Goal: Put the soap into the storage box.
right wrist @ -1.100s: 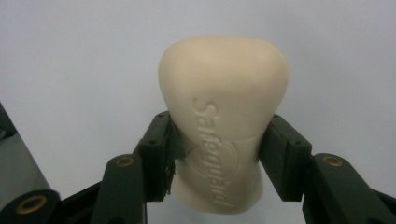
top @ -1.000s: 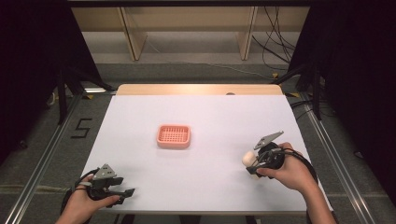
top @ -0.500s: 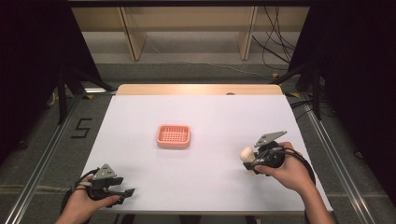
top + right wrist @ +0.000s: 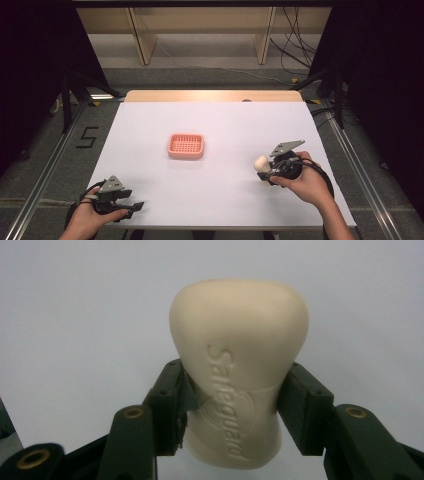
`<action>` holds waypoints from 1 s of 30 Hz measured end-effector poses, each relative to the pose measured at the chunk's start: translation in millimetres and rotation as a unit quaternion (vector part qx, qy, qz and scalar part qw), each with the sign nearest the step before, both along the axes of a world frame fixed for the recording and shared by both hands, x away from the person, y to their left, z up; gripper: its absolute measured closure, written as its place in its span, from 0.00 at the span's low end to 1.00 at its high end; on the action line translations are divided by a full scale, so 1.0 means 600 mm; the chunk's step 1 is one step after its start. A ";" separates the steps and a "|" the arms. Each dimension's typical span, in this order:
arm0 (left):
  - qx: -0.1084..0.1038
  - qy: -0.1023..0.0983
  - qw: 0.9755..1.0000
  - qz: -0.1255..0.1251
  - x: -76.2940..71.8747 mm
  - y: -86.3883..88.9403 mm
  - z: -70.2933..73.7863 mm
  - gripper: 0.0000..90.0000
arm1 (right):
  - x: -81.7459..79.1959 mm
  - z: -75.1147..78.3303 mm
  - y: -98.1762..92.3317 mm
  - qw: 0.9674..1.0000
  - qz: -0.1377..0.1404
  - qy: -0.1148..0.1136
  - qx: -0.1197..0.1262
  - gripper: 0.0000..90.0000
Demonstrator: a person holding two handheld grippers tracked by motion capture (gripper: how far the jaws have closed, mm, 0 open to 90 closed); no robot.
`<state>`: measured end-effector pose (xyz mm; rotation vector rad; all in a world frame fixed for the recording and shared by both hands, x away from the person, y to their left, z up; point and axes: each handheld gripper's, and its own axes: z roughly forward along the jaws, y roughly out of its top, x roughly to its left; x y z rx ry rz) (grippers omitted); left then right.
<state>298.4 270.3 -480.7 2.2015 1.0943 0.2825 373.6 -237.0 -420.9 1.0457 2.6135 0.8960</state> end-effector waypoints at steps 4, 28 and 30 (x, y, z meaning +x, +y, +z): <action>-0.001 0.000 1.000 0.000 0.000 0.000 0.000 0.38 | 0.001 0.000 0.002 1.000 0.002 -0.003 -0.002 0.56; -0.005 0.000 1.000 -0.005 0.002 0.001 -0.001 0.38 | 0.015 -0.001 0.029 0.999 0.023 -0.034 0.023 0.56; -0.006 0.001 1.000 -0.005 0.002 0.001 -0.002 0.38 | 0.015 0.001 0.031 0.999 0.020 -0.036 0.020 0.56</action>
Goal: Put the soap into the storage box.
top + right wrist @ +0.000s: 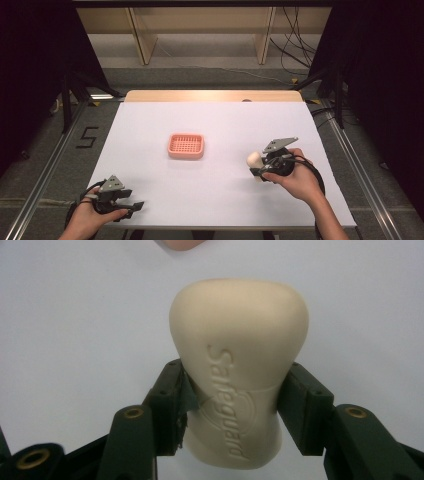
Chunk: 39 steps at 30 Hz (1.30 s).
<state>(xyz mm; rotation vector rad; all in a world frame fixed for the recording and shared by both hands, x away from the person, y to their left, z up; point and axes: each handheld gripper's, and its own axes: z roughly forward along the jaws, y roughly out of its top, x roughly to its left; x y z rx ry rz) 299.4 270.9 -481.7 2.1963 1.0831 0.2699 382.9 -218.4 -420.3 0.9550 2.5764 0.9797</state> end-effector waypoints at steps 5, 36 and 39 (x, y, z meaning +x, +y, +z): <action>0.000 -0.001 1.000 -0.001 0.000 0.000 0.000 0.38 | 0.003 0.007 0.007 1.000 0.001 0.006 -0.001 0.56; 0.001 0.002 1.000 0.007 -0.001 0.002 0.000 0.38 | 0.023 0.015 0.035 1.000 0.008 -0.009 0.009 0.56; 0.000 0.002 1.000 0.007 -0.001 0.002 0.000 0.38 | 0.028 0.016 0.035 1.000 0.018 -0.015 0.008 0.56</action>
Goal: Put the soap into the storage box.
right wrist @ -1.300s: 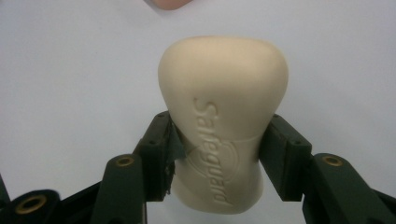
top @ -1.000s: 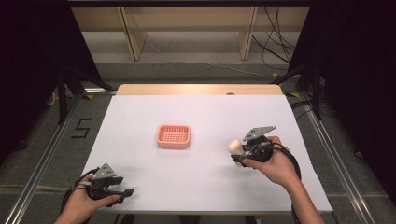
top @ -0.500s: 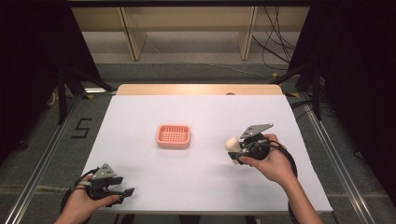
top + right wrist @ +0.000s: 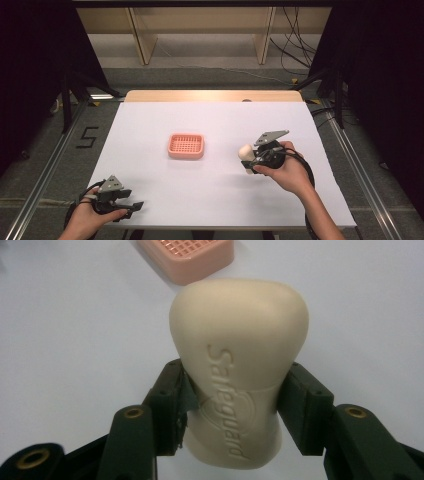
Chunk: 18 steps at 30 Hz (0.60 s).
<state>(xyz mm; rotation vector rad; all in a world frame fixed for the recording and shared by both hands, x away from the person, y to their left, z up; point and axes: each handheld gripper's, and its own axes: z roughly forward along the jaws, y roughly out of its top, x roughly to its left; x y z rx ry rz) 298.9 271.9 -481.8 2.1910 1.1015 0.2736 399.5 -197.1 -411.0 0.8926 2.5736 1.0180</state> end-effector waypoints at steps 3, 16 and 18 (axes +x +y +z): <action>0.000 0.000 1.000 0.000 0.000 0.000 0.000 0.38 | -0.001 0.002 0.003 1.000 -0.011 0.005 0.004 0.56; 0.001 -0.001 1.000 -0.001 0.000 0.001 0.001 0.38 | 0.003 0.003 0.013 1.000 -0.021 0.000 0.008 0.56; 0.000 -0.001 1.000 -0.003 -0.001 0.001 0.001 0.38 | 0.002 0.003 0.014 1.000 -0.026 0.002 0.007 0.56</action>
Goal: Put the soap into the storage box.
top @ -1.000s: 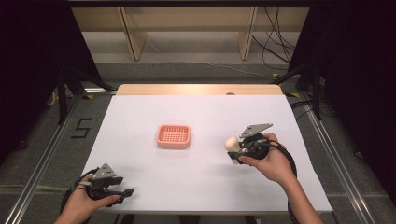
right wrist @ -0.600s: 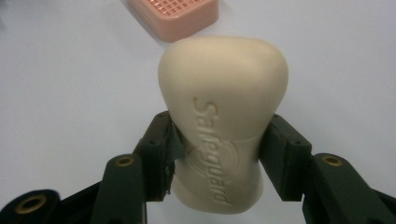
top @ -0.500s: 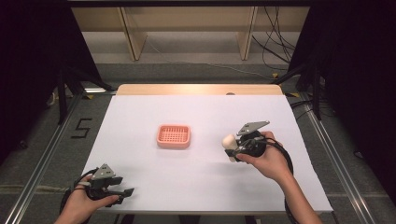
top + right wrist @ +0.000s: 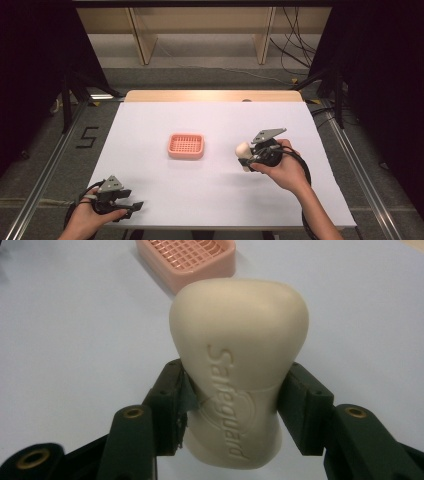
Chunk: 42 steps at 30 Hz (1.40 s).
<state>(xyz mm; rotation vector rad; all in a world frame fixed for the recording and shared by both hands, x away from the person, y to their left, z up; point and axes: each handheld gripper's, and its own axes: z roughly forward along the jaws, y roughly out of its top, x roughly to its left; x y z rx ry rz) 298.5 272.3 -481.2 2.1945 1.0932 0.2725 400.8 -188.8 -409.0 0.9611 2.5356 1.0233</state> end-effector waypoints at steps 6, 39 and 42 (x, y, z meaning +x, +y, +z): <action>0.000 -0.004 1.000 -0.005 0.000 0.001 0.001 0.38 | 0.003 0.001 0.003 1.000 0.009 -0.003 0.005 0.56; -0.002 -0.004 1.000 -0.006 -0.001 0.000 0.002 0.38 | 0.019 0.001 0.027 1.000 0.005 -0.011 0.021 0.56; -0.001 -0.005 1.000 -0.008 -0.001 0.000 0.002 0.38 | 0.020 -0.001 0.029 1.000 0.001 -0.017 0.023 0.56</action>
